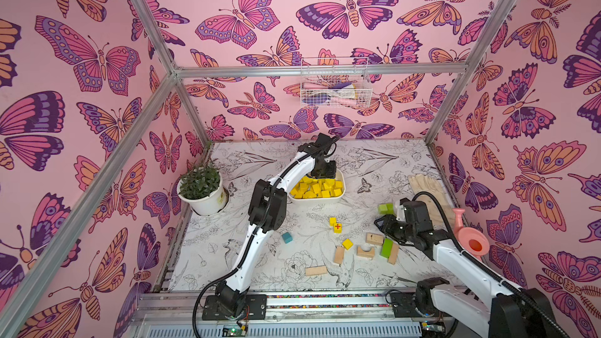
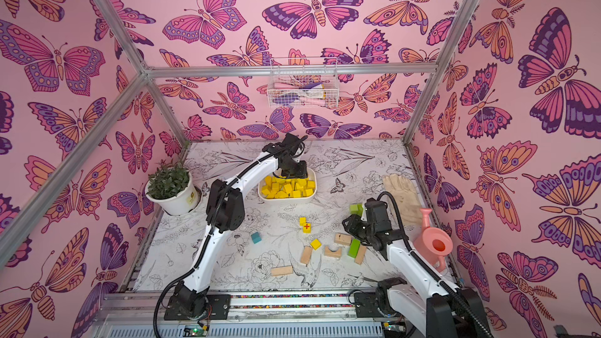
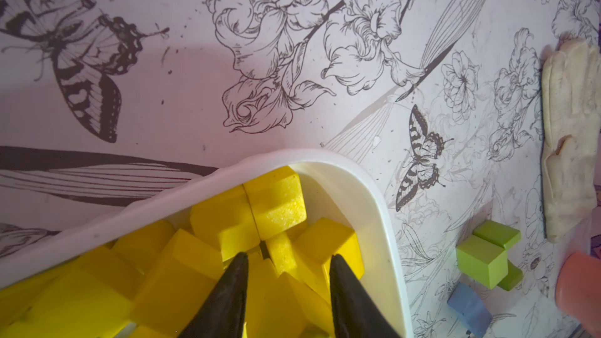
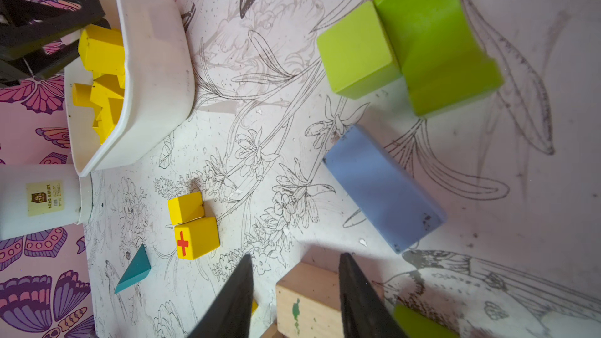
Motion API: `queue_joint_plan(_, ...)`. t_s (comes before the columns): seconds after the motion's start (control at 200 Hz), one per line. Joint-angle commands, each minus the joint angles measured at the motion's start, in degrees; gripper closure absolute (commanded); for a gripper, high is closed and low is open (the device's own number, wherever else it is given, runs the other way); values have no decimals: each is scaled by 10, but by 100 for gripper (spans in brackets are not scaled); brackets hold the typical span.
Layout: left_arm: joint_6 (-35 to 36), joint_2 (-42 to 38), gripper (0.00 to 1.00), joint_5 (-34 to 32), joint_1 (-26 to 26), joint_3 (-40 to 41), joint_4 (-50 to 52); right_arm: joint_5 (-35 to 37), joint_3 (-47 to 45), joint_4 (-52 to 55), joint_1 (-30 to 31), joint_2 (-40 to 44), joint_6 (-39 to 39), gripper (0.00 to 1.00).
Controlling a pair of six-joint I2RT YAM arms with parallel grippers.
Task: Pick out the yellow building blocks
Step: Place the building block in the storage box.
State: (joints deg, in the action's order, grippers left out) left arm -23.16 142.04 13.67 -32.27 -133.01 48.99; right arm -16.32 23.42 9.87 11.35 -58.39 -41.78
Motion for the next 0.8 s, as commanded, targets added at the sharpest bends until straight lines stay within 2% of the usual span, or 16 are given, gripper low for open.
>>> queue_joint_plan(0.0, -6, 13, 48, -9, -2, -20, 19, -7, -5, -5, -5, 6, 4, 56)
queue_joint_plan(0.145, -3, 11, 41, -10, -1, -24, 20, -9, -5, -3, -7, 8, 5, 56)
queue_joint_plan(0.315, 6, -22, 44, -19, -9, -15, 20, -4, -4, 4, -8, 17, 6, 56)
queue_joint_plan(0.436, 15, -67, 44, -36, -18, 23, 20, -1, -5, 7, -8, 19, 4, 55)
queue_joint_plan(0.551, 21, -130, 44, -57, -25, 96, 18, -6, 1, 22, -8, 24, 12, 55)
queue_joint_plan(0.656, 20, -210, 44, -77, -34, 200, -11, -49, -8, -18, 2, 39, 22, 55)
queue_joint_plan(0.741, 12, -293, 44, -88, -35, 308, -52, -23, 13, 5, 54, 48, 32, 55)
queue_joint_plan(0.796, 6, -351, 43, -94, -34, 380, -81, 19, 37, 35, 110, 49, 40, 55)
